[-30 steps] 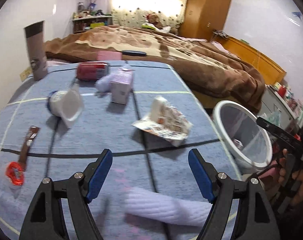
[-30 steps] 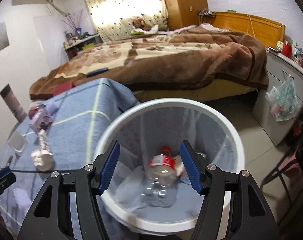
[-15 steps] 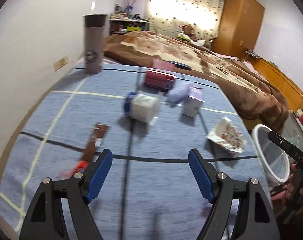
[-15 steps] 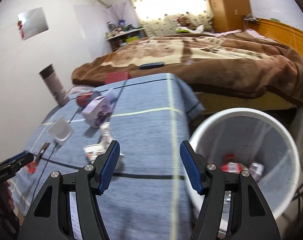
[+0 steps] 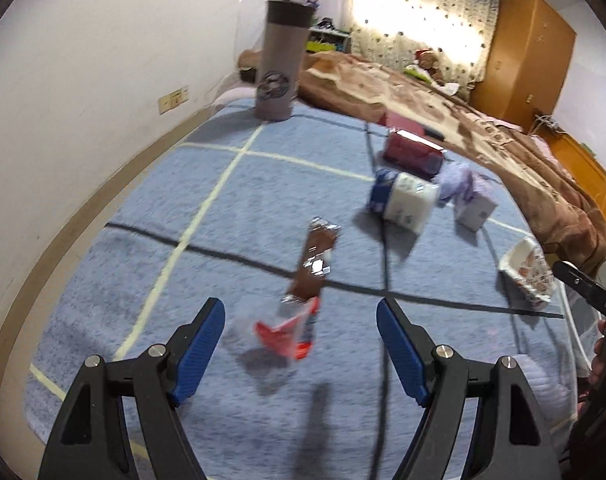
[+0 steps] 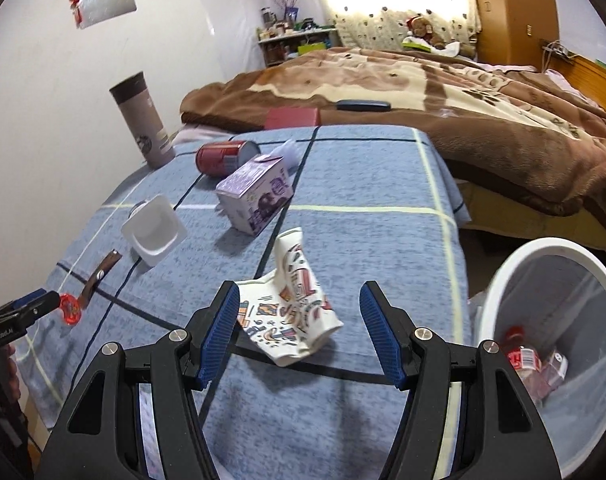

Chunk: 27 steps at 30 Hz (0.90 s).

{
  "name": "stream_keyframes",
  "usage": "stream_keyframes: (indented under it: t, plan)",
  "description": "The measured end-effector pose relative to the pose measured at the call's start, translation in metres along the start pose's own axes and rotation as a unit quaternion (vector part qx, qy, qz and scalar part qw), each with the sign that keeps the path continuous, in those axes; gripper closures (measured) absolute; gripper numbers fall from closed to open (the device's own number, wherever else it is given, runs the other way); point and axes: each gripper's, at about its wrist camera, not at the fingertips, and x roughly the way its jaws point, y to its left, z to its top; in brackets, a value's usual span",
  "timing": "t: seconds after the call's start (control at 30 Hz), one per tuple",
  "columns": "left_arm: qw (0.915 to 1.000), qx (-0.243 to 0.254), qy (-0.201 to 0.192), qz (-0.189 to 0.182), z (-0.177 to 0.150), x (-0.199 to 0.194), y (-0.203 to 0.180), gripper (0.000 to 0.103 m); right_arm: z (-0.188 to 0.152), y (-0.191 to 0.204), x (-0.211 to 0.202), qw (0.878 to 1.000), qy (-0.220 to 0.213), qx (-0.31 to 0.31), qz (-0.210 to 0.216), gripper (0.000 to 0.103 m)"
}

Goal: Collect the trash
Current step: 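Grasp the patterned paper cup with the right tool while the left tool grasps the clear plastic cup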

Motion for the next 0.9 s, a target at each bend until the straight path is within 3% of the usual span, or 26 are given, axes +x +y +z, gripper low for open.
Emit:
stream_keyframes:
  t: [0.4, 0.67, 0.73, 0.9]
  plan:
    - [0.9995, -0.004, 0.031, -0.011, -0.011, 0.02, 0.014, 0.023, 0.002, 0.016, 0.02, 0.999, 0.034, -0.015, -0.003, 0.039]
    - [0.9996, -0.009, 0.024, -0.01, -0.01, 0.023, 0.019, 0.027, 0.001, 0.022, 0.025, 0.999, 0.04, -0.02, -0.007, 0.039]
    - [0.9997, -0.007, 0.022, -0.01, -0.011, 0.022, 0.019, 0.033, 0.001, 0.022, 0.026, 0.999, 0.04, -0.019, -0.009, 0.051]
    - [0.9998, -0.005, 0.019, -0.008, -0.01, 0.02, 0.021, 0.048, 0.0, 0.02, 0.027, 0.999, 0.043, -0.013, -0.012, 0.065]
